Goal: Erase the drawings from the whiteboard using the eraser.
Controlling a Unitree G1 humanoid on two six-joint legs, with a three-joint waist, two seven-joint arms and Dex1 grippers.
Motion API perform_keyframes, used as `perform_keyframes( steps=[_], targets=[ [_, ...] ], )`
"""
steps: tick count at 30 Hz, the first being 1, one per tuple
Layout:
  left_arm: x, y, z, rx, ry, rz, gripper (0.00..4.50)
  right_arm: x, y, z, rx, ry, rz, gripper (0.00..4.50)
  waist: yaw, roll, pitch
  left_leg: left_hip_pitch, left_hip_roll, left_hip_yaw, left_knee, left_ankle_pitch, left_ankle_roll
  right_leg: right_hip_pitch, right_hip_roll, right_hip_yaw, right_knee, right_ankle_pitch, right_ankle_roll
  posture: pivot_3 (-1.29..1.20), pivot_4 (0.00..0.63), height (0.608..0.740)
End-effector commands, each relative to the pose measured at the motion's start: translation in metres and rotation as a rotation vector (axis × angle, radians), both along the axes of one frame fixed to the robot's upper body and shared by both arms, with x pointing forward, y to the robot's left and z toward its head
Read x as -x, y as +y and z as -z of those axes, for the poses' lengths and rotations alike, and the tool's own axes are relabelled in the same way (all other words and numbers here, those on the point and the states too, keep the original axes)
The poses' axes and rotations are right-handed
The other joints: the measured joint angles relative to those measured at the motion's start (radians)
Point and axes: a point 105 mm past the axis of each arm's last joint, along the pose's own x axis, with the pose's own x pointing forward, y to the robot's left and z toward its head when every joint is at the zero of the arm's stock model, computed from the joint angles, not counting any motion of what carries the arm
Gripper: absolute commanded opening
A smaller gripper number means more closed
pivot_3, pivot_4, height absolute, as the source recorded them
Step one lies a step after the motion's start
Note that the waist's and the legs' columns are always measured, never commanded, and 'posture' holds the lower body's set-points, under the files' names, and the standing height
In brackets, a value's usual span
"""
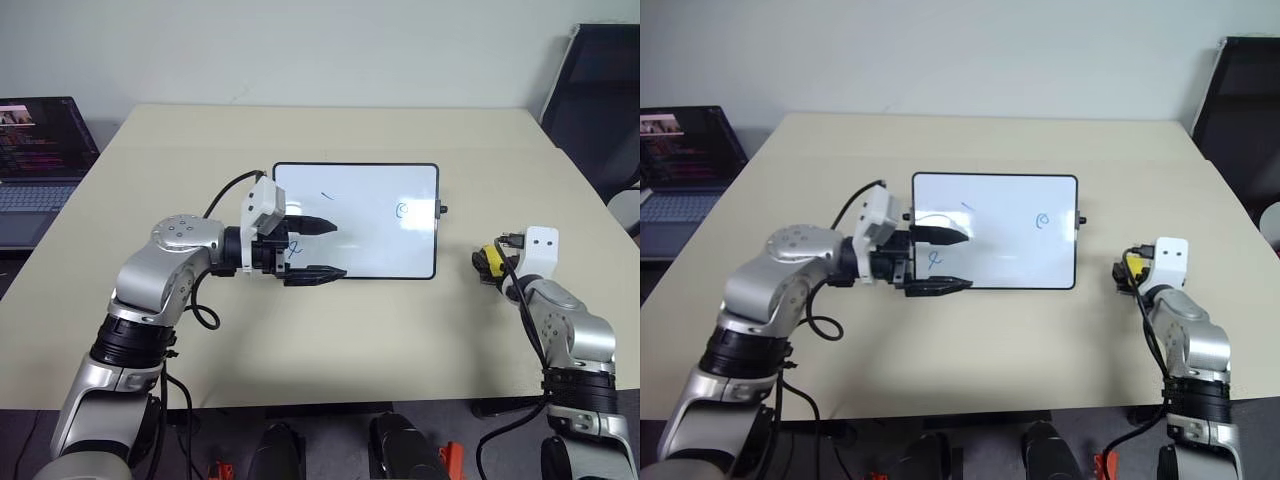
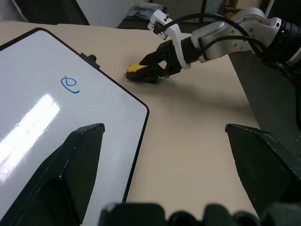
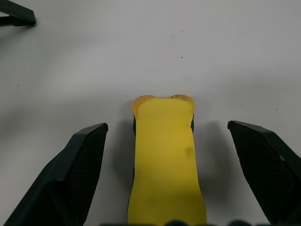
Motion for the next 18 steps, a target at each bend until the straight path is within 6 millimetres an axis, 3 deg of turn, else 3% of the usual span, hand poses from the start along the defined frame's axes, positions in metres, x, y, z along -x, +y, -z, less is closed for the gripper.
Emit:
perform_keyframes(
  steps=[1, 7, 13, 18],
  targets=[
    [0.003, 0.003, -0.011, 0.006, -0.057, -0.009, 4.5, -0.003, -0.006, -0.014, 0.013, -0.049, 0.021, 3.27, 0.0, 0.0, 0.0, 0.0, 0.0, 0.0, 0.0, 0.0, 0.0, 0.0, 0.0, 0.0, 0.0, 0.0, 0.0, 0.0, 0.15, 0.74],
    [0.002, 0.004, -0.01, 0.003, -0.055, -0.018, 4.5, -0.003, -0.007, -0.013, 0.009, -0.042, 0.024, 1.2, 0.0, 0.0, 0.0, 0.0, 0.0, 0.0, 0.0, 0.0, 0.0, 0.0, 0.0, 0.0, 0.0, 0.001, 0.001, 0.0, 0.15, 0.74],
    [0.003, 0.009, -0.008, 0.009, -0.038, -0.051, 4.5, -0.001, -0.002, -0.016, 0.013, -0.053, 0.002, 1.15, 0.0, 0.0, 0.0, 0.0, 0.0, 0.0, 0.0, 0.0, 0.0, 0.0, 0.0, 0.0, 0.0, 0.001, 0.001, 0.0, 0.15, 0.74],
    [0.011, 0.022, -0.001, 0.01, -0.009, -0.138, 4.5, 0.016, 0.011, -0.026, 0.086, -0.09, -0.074, 1.14, 0.0, 0.0, 0.0, 0.0, 0.0, -0.001, 0.0, 0.0, 0.0, 0.0, 0.0, -0.001, 0.001, 0.001, 0.001, 0.0, 0.15, 0.74]
  ],
)
